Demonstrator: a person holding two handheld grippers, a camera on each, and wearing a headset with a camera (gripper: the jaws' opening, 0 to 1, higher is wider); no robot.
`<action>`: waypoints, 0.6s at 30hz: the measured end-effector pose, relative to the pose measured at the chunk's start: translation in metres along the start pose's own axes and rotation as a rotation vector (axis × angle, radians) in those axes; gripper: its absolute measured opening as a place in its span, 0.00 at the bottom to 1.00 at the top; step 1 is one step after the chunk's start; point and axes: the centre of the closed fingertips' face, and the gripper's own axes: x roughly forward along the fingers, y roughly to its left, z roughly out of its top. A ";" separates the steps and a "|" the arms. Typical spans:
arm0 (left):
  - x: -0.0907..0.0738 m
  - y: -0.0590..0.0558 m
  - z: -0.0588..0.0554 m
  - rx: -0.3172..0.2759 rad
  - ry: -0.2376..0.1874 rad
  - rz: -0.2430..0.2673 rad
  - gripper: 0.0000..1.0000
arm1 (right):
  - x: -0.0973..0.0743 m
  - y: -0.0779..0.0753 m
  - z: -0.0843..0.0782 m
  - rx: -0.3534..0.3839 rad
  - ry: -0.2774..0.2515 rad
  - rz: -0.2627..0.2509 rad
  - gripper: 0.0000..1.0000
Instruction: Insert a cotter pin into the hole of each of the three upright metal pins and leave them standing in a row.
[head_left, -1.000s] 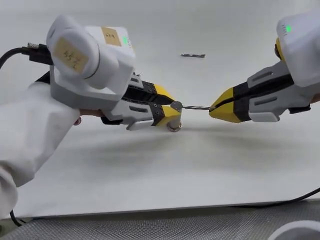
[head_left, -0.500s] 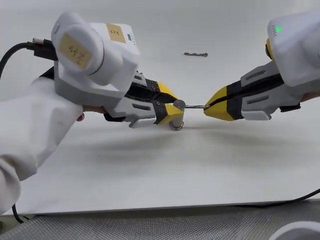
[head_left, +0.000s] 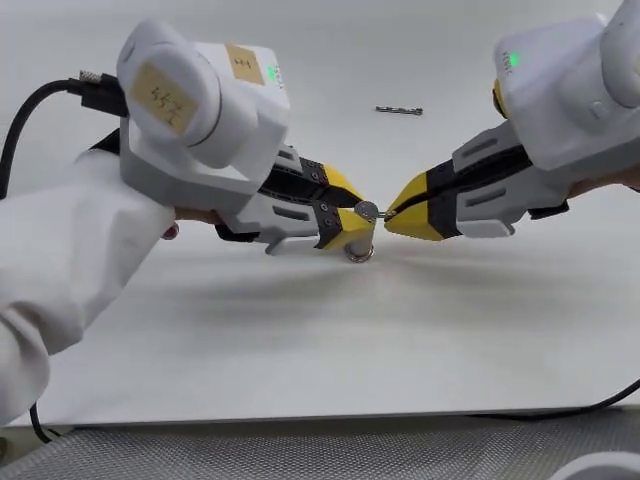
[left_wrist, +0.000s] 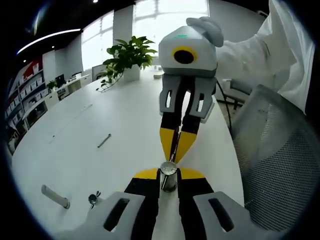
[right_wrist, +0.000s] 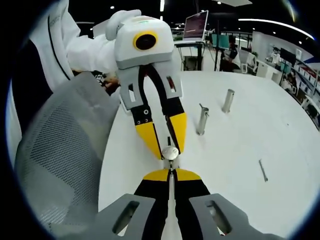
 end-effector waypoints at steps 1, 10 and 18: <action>0.000 0.000 0.000 -0.001 0.000 -0.001 0.10 | 0.001 0.000 0.001 -0.004 0.005 -0.001 0.00; 0.001 -0.001 0.000 0.002 -0.001 -0.002 0.10 | 0.004 0.001 0.005 -0.053 0.021 0.003 0.00; 0.001 -0.001 0.002 -0.037 -0.019 0.007 0.10 | 0.004 0.000 0.006 -0.069 0.025 0.006 0.00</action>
